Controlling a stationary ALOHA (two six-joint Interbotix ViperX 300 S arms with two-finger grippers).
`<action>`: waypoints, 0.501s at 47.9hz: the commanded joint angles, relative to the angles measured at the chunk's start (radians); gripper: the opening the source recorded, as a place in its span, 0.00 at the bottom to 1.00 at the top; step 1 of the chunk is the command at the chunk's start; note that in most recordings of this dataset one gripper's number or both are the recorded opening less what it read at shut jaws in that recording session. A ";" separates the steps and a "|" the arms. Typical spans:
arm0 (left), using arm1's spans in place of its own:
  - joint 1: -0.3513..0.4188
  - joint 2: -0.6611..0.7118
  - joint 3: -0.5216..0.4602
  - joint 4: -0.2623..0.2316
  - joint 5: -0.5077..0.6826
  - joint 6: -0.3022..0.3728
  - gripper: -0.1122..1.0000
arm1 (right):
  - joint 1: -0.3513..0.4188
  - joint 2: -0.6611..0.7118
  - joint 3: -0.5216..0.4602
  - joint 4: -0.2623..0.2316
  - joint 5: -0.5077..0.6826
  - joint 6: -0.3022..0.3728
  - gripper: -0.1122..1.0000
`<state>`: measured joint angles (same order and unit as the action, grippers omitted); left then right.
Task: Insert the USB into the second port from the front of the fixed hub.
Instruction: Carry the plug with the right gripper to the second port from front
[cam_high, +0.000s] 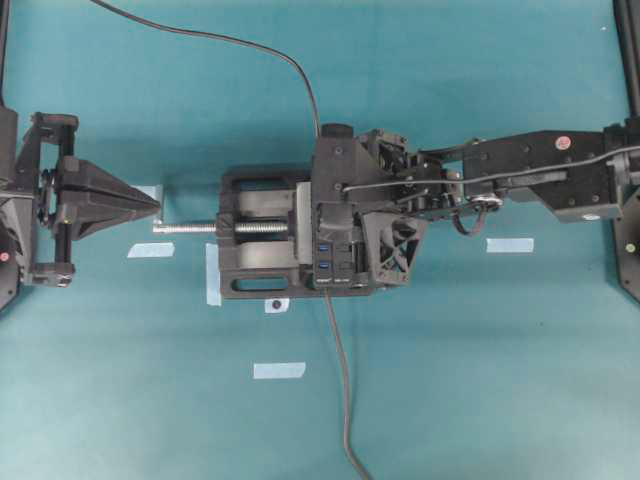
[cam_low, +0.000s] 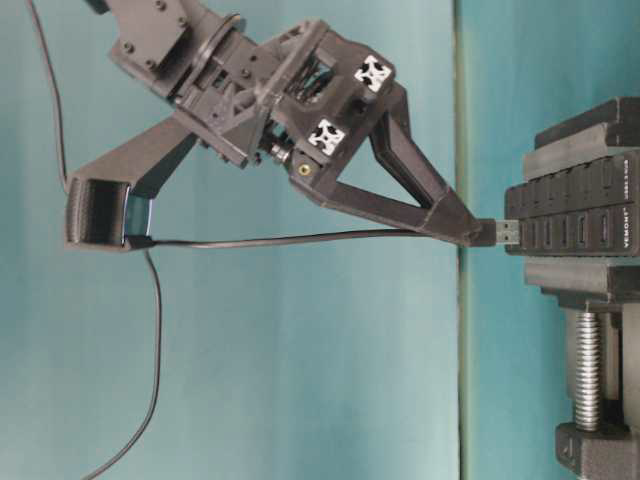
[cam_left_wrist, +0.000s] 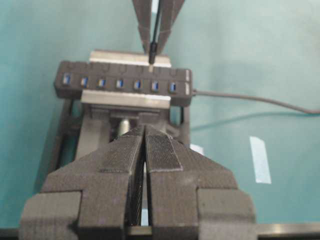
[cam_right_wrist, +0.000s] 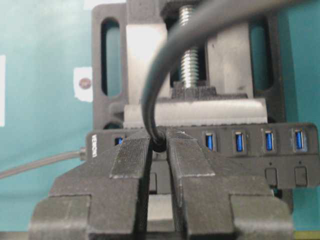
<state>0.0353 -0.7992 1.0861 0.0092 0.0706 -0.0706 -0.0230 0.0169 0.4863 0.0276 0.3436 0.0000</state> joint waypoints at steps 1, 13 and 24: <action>0.002 0.002 -0.015 0.000 -0.009 -0.002 0.10 | 0.006 -0.011 -0.006 -0.002 -0.021 0.005 0.19; 0.002 0.002 -0.015 0.000 -0.008 -0.002 0.10 | 0.017 0.014 -0.008 -0.002 -0.025 0.005 0.19; 0.002 0.000 -0.015 0.000 -0.009 -0.002 0.10 | 0.020 0.029 -0.003 -0.002 -0.025 0.003 0.19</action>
<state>0.0353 -0.8007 1.0861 0.0092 0.0706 -0.0706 -0.0077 0.0568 0.4909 0.0276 0.3252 0.0000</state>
